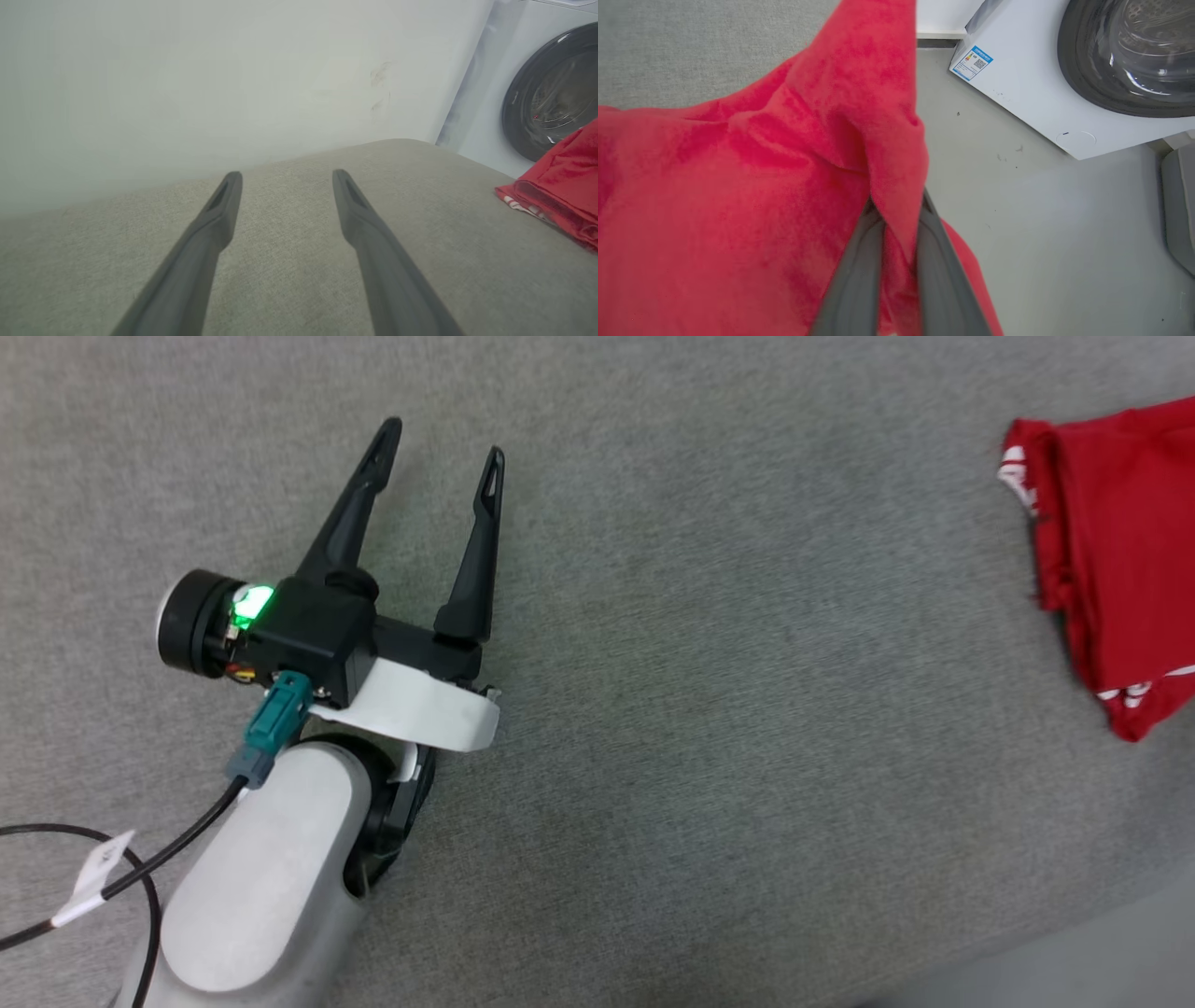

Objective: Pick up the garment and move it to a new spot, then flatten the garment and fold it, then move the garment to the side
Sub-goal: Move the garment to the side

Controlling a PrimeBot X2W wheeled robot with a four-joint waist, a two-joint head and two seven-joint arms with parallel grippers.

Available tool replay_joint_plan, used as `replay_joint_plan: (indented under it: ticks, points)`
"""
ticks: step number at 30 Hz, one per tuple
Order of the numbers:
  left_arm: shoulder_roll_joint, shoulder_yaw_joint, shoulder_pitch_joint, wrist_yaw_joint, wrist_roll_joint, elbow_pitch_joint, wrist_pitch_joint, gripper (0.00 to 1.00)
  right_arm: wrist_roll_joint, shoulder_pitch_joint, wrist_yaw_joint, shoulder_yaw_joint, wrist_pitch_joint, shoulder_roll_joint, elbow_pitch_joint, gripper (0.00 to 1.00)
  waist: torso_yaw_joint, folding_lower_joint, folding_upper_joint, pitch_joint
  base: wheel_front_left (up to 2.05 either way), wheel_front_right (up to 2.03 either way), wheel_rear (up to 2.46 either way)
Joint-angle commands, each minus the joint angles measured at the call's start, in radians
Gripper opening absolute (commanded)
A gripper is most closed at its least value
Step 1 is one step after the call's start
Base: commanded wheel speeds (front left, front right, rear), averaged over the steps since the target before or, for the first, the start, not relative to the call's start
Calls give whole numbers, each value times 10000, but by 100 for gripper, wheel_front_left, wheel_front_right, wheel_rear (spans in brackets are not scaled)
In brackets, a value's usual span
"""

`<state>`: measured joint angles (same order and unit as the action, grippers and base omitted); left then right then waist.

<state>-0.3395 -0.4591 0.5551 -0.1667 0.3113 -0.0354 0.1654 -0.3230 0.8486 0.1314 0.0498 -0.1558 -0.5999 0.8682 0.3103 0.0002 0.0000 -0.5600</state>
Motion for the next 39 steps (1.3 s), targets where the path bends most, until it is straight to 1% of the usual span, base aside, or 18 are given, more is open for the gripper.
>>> replay_joint_plan:
  ticks: [1, 2, 3, 4, 5, 7, 9, 13, 17, 20, 22, 24, 30, 35, 39]
  points:
    - [-73, -18, 172, 51, -70, -52, -19, 100, 110, 214, -16, -147, 178, 225, 333, 0, -133, -2, 0, -484, 0, 0, 0]
    - [-94, -12, 218, 61, -83, -65, -59, 100, 143, 313, -16, -298, 323, 382, 582, 9, -141, -2, 0, -557, 0, 0, 0]
    - [-115, -13, 259, 46, -95, -70, -113, 100, 209, 389, -16, -425, 465, 466, 805, 58, -150, -2, 0, -629, 0, 0, 0]
    - [-135, -29, 274, 27, -113, -61, -121, 100, 327, 426, -16, -518, 568, 497, 1064, 100, -163, -2, 0, -675, 0, 0, 0]
    - [-135, -29, 274, 27, -113, -61, -121, 100, 327, 426, -16, -518, 568, 497, 1064, 100, -163, -2, 0, -675, 0, 0, 0]
    - [-147, -29, 318, 36, -85, -15, -133, 100, 397, 478, -16, -642, 819, 723, 1475, 100, -161, -2, 0, -697, 0, 0, 0]
    - [-151, -19, 314, 56, -28, 71, -119, 100, 636, 515, -15, -733, 1120, 799, 1844, 100, -132, -2, 0, -633, 0, 0, 0]
    - [-109, 11, 59, -2, 104, 284, 28, 100, 1061, 498, -16, -958, 1768, 837, 2340, 100, -51, -2, 0, -217, 0, 0, 0]
    - [77, 43, -346, -54, 375, 632, 335, 100, 1521, 133, -16, -1089, 2420, 641, 2569, 100, -96, -2, 0, 602, 0, 0, 0]
    - [219, 148, -803, -112, 632, 952, 538, 100, 1810, -218, -16, -1070, 2935, 697, 2426, 100, -163, -2, 0, 1354, 0, 0, 0]
    - [293, 253, -1167, -91, 870, 1226, 666, 100, 1935, -550, -16, -1036, 3219, 970, 2276, 100, -231, -2, 0, 1906, 0, 0, 0]
    - [378, 316, -1559, -118, 1059, 1402, 744, 100, 2099, -964, -16, -933, 3398, 1162, 2055, 100, -328, -2, 0, 2390, 0, 0, 0]
    - [536, 516, -2649, -271, 1423, 1789, 893, 100, 2282, -2353, -16, -660, 3530, 2149, 988, 100, -770, -2, 0, 3562, 0, 0, 0]
    - [632, 657, -3400, -359, 1633, 1986, 944, 100, 2335, -3742, -16, -546, 3524, 3081, -496, 100, -1319, -2, 0, 4303, 0, 0, 0]
    - [620, 875, -3921, -502, 1760, 2124, 965, 100, 2320, -4805, -16, -534, 3446, 3780, -1945, 100, -1788, -2, 0, 4810, 0, 0, 0]
